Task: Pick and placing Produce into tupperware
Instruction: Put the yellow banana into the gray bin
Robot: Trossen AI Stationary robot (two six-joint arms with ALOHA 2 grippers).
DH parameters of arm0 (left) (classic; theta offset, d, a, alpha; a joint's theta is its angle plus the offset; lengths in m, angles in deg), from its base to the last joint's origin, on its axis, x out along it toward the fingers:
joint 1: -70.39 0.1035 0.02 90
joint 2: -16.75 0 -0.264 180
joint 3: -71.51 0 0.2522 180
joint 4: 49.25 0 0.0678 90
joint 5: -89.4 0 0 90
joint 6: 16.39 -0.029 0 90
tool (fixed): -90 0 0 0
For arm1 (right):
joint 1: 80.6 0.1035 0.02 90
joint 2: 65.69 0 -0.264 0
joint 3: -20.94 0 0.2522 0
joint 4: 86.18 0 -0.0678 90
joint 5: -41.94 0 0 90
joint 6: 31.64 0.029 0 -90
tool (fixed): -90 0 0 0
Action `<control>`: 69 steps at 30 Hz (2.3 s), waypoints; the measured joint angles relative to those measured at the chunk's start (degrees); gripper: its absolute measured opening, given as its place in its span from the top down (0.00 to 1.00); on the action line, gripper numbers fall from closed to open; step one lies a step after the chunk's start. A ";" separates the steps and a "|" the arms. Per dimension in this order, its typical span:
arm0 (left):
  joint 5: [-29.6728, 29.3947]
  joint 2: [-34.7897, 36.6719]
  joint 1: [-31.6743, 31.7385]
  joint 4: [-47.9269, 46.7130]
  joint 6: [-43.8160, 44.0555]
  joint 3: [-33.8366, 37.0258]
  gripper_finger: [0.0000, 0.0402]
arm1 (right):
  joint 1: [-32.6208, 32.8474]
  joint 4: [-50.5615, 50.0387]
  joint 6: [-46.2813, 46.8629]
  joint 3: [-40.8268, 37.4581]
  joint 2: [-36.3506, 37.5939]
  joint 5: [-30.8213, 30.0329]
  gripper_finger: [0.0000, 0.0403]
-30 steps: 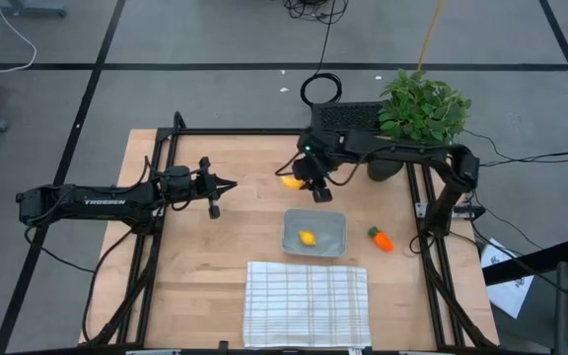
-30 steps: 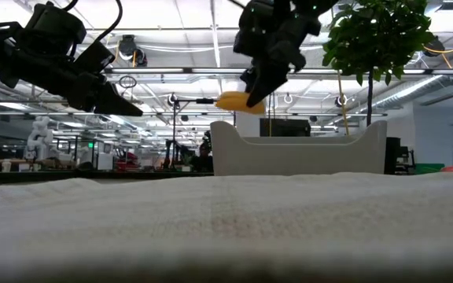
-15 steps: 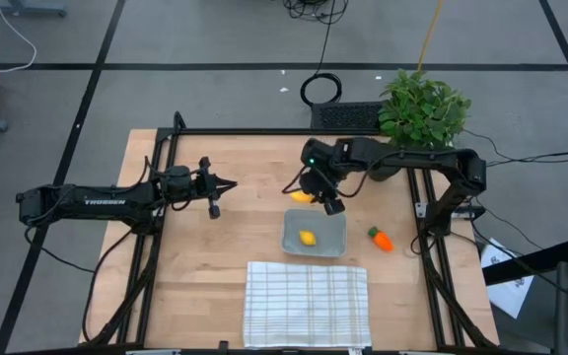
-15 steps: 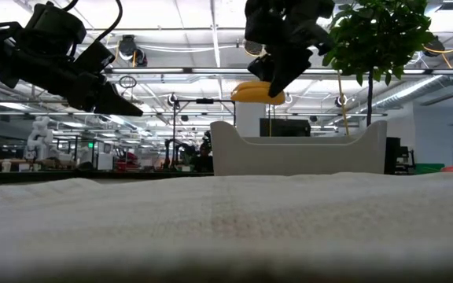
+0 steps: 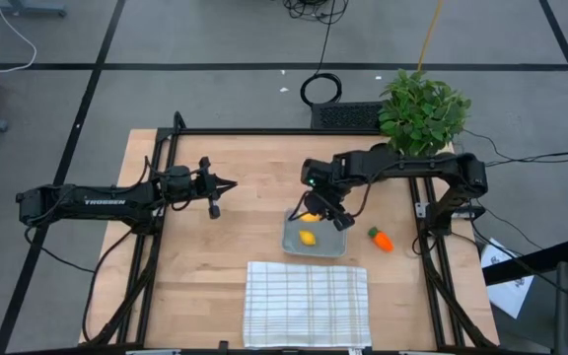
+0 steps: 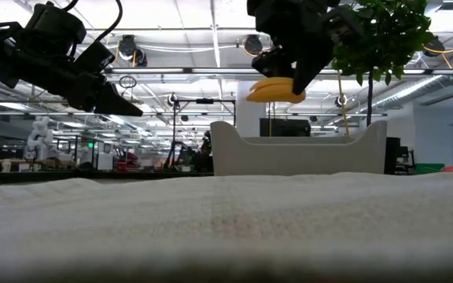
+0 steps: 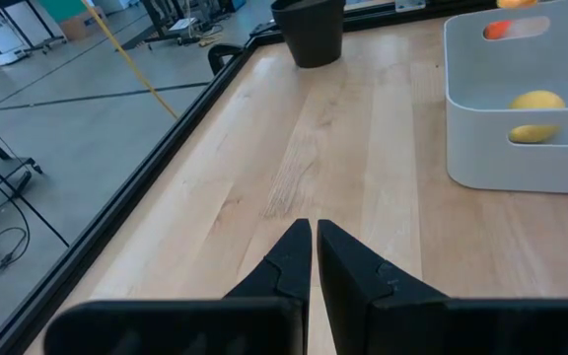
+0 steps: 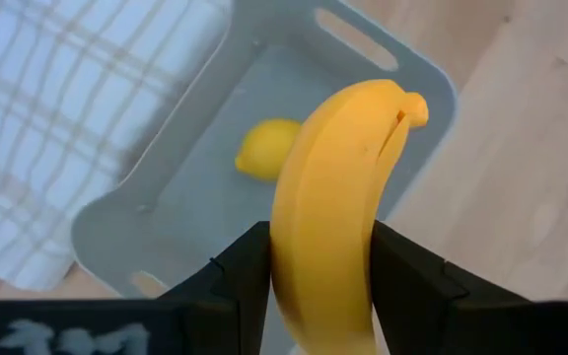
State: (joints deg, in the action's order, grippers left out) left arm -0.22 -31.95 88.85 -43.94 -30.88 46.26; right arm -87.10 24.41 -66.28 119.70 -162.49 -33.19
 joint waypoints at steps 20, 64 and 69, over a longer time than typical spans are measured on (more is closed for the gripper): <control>-0.01 0.01 0.00 0.00 0.42 0.00 0.94 | 2.75 3.20 1.23 -5.89 -0.03 0.19 0.66; 0.04 -0.01 0.00 -0.02 0.41 0.00 0.94 | 12.01 17.33 6.88 -17.38 0.78 -7.44 0.66; 0.04 0.00 -0.01 -0.01 0.41 0.00 0.94 | 12.53 17.38 6.93 -17.44 0.78 -9.14 0.66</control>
State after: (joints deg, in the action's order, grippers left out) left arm -0.17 -31.95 88.84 -43.94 -30.47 46.26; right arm -74.57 41.79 -59.34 102.25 -161.71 -42.33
